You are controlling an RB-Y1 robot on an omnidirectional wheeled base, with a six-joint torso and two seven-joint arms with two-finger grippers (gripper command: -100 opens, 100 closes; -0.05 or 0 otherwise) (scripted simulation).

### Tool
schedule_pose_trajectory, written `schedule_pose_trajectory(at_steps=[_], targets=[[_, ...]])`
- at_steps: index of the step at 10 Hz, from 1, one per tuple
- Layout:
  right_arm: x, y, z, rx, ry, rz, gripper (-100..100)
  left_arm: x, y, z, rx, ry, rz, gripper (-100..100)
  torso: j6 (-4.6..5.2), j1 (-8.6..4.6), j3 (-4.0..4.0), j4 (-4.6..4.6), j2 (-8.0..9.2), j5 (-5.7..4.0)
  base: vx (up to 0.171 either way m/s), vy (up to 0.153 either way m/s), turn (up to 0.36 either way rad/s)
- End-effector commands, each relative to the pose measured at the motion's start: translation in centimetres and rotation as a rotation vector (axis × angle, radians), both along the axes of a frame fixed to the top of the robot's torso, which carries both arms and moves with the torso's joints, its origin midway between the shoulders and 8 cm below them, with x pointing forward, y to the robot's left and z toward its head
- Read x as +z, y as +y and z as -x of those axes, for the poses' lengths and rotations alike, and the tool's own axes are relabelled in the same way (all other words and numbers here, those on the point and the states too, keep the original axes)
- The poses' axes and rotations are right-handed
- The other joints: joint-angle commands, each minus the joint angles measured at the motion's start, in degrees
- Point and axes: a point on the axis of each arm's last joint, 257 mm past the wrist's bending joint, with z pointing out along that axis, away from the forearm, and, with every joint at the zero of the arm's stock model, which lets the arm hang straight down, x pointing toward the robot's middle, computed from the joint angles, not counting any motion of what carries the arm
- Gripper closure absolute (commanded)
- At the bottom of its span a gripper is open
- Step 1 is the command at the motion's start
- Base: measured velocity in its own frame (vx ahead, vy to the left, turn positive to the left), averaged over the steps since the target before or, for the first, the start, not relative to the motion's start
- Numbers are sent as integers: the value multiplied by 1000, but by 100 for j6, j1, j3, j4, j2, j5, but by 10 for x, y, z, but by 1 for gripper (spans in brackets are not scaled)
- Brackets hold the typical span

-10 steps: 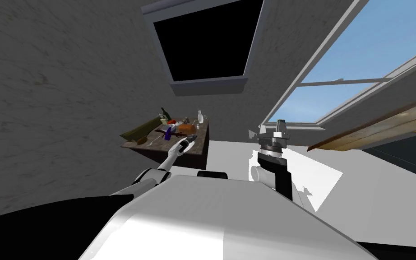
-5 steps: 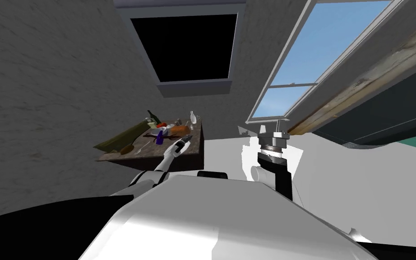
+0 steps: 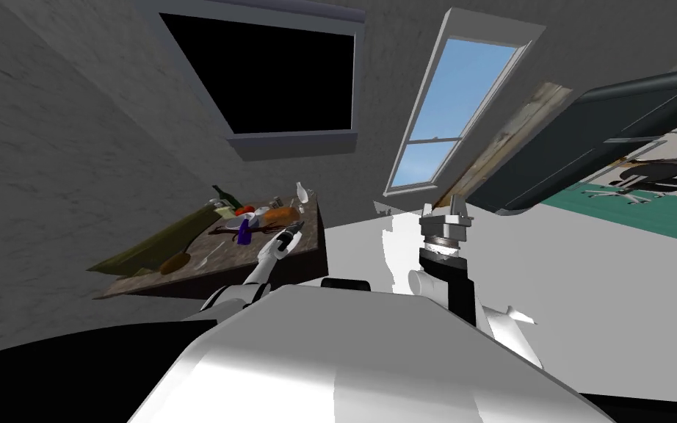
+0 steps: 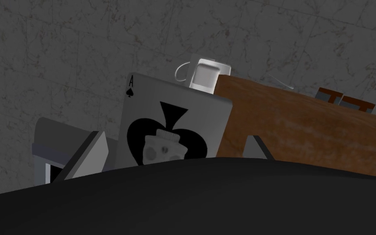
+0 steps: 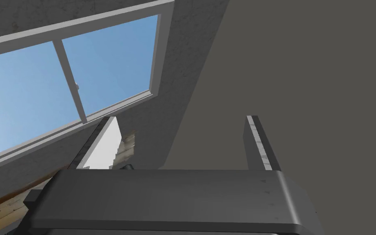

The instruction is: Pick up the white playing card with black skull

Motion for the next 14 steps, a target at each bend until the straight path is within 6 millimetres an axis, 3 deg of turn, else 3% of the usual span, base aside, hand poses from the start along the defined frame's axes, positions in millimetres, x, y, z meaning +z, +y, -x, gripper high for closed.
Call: schedule_pose_trajectory(at_steps=[1,3,5,6,10,11,12,13,14], targets=[[0,0,0,0,0,0,0,4,14,2,32,0,-1,-100,0,0,0,0,0,0,-76,31,-283],[0,0,0,0,0,0,0,4,71,24,156,3,-5,-100,1,-1,1,1,2,0,-106,25,-446],[0,0,0,0,0,0,0,5,67,21,145,3,-3,-100,-1,-3,3,3,3,-1,-68,10,-195],[0,0,0,0,0,0,0,4,67,21,148,3,-4,100,-6,-3,-7,-1,-15,-1,-8,1,9],[0,0,0,0,0,0,0,5,67,21,146,3,-6,100,-7,2,-21,-7,-38,3,0,0,0],[0,0,0,0,0,0,0,5,67,21,146,3,-5,0,-7,2,-22,-7,-39,2,0,0,0],[0,0,0,0,0,0,0,4,43,12,94,2,-3,100,-7,1,-22,-7,-39,2,56,-8,377],[0,0,0,-1,1,0,0,5,17,2,38,-3,1,100,-23,0,-29,-11,-53,2,122,-33,419],[0,0,0,-1,1,0,0,4,14,2,32,0,-1,100,-11,-8,-42,-14,-77,2,116,-29,425]])
